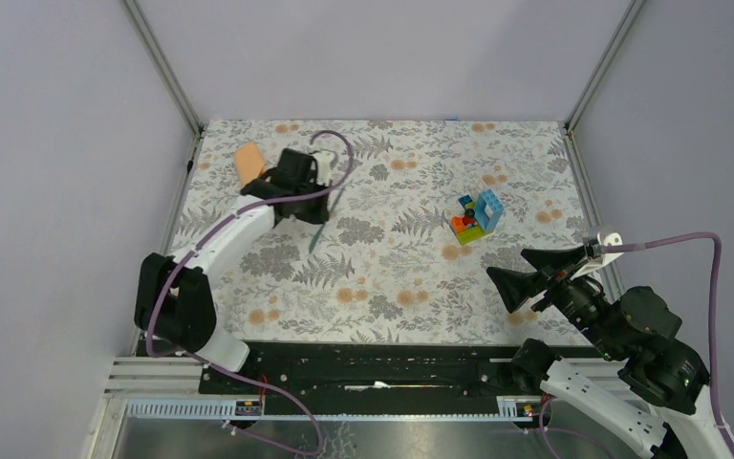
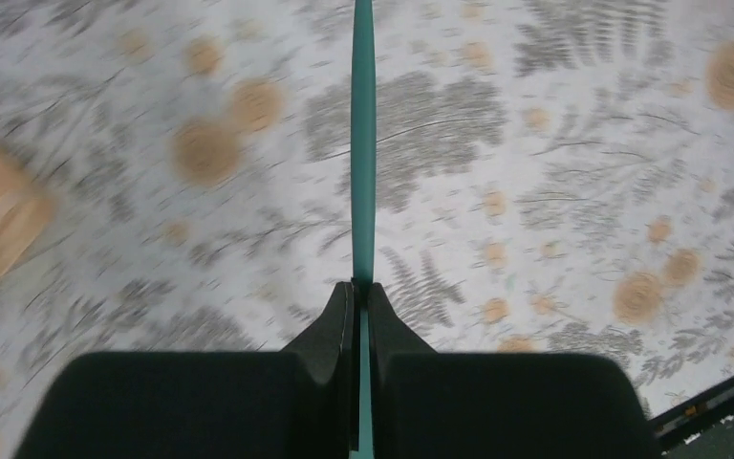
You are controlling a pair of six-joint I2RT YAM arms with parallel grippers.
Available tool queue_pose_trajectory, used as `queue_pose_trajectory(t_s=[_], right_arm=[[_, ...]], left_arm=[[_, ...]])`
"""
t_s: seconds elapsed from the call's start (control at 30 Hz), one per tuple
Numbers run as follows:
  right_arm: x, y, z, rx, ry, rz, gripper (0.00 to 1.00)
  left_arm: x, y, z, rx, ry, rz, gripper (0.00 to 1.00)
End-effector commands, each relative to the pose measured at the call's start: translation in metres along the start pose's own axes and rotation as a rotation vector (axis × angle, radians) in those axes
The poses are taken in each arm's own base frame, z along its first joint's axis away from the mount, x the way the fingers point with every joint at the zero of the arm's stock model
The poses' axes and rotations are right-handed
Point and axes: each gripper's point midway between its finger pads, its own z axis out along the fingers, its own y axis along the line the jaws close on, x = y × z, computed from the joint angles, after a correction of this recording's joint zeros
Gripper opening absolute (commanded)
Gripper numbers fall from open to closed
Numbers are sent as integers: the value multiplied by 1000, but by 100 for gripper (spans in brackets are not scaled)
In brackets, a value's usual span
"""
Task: Fold the napkin into a case and place the utensils inside
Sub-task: Insert the knife into the folded napkin.
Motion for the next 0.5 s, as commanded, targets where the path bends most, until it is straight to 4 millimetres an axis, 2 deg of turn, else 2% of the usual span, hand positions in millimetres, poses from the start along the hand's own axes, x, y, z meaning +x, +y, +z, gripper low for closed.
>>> queue_pose_trajectory(t_s=[0.0,0.1,0.2,0.23,0.37,0.47], right_arm=[[-11,3,2,-7,-45,1,100],[-13,3,0,-11,-52,1,100],[-14,4,-1,-17,-54,1,100],[-14,4,-1,-18,-54,1,100],[-12,5,-1,-26,-49,-1,100],[-10,6,-1,-32,-44,1,100]], left_arm=[[16,63,-37,-120,68,-149,0],[34,108,-52,-177,94,-221,0],[45,139,-61,-191,86,-286,0],[49,156,-66,-215,76,-326,0],[53,181,-67,-192,66,-420,0],[54,191,-60,-176,96,-473,0]])
